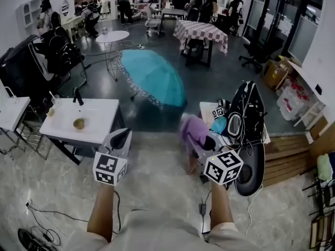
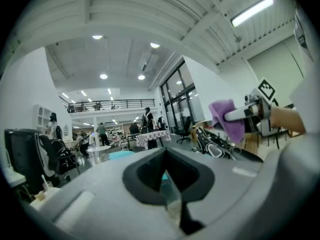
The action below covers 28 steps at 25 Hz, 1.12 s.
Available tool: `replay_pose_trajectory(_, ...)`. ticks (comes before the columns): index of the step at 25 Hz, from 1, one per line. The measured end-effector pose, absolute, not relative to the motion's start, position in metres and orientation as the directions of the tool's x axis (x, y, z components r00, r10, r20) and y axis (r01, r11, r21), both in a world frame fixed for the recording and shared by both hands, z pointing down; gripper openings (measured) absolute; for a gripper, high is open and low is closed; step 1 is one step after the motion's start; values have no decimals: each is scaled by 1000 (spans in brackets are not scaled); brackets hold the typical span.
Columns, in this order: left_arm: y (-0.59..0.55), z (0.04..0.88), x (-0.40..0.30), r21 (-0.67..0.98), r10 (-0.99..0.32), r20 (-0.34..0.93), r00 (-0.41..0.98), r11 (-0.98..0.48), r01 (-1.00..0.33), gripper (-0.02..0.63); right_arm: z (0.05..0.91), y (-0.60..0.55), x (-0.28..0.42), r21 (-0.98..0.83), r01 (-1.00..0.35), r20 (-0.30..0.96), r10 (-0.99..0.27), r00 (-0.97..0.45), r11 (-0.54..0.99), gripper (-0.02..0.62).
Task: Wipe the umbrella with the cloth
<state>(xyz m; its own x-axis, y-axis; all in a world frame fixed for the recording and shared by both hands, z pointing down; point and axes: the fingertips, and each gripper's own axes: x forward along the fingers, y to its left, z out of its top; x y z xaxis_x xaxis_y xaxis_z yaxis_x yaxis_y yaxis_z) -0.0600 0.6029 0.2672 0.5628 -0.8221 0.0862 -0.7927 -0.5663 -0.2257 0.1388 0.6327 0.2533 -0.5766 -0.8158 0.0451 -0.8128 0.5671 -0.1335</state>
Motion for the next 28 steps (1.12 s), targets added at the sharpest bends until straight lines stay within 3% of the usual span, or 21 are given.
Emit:
replay_pose_trajectory(15, 575, 284, -15, -219, -817, 100, 568, -575, -788, -2, 273, 603, 186, -159, -825, 61, -829, -556, 542, 123)
replay_pose_trajectory(28, 388, 299, -35, -195, -828, 95, 552, -560, -806, -2, 278, 422, 180, -170, -829, 42, -837, -546, 532, 124)
